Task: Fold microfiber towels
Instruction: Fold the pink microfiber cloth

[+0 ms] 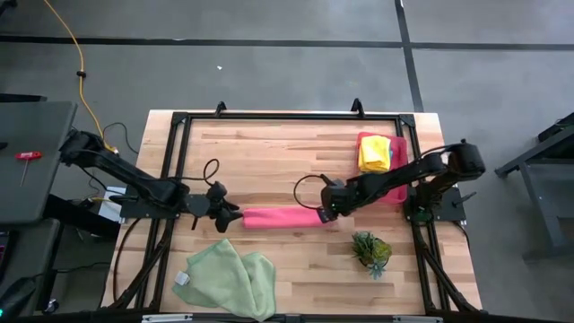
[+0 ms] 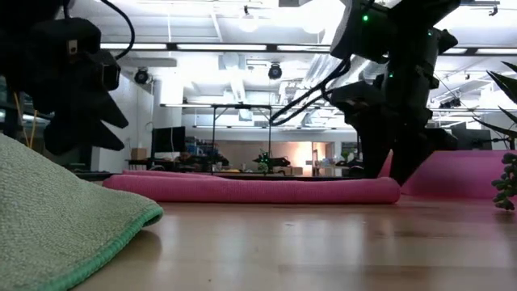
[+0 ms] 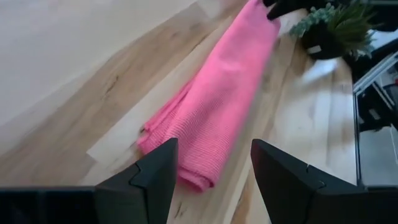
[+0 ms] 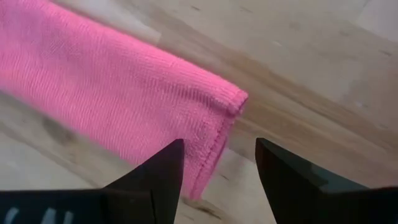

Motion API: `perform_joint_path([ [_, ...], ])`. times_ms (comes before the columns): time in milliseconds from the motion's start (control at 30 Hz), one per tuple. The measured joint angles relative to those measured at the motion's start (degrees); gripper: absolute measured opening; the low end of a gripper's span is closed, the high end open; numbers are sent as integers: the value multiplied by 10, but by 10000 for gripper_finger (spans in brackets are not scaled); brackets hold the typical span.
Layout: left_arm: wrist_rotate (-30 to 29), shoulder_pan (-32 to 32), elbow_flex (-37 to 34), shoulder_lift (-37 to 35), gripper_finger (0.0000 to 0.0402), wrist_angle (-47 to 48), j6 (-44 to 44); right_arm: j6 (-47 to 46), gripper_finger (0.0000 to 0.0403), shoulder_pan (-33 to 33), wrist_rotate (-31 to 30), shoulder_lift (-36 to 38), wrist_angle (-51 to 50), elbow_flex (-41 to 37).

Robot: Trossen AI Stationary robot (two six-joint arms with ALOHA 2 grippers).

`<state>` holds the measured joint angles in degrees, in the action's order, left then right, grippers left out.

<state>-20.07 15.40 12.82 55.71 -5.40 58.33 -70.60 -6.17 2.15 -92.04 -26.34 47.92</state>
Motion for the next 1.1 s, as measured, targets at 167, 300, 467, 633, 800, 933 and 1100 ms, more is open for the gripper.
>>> perform_joint_path([
  [167, 6, 0, 0, 26, 194, -6, 2, -31, 191, 0, -14, -8, 22, 3],
  [300, 6, 0, 0, 48, 194, -4, 17, -50, 191, 0, -10, -8, 27, 3],
  [467, 22, 0, 0, 75, 194, -15, 17, -72, 191, 0, -2, -8, 24, 2],
  [633, 35, 0, 0, 97, 194, -27, 26, -82, 191, 2, 7, -12, 22, -1],
  [800, 35, 0, 0, 98, 194, -43, 30, -76, 191, 2, 6, -11, 22, -1],
  [933, 41, 0, 0, 98, 194, -53, 30, -76, 191, 2, -6, -6, 24, -1],
  [1100, 50, 0, 0, 98, 194, -52, 30, -76, 191, 3, -28, 3, 24, -1],
])
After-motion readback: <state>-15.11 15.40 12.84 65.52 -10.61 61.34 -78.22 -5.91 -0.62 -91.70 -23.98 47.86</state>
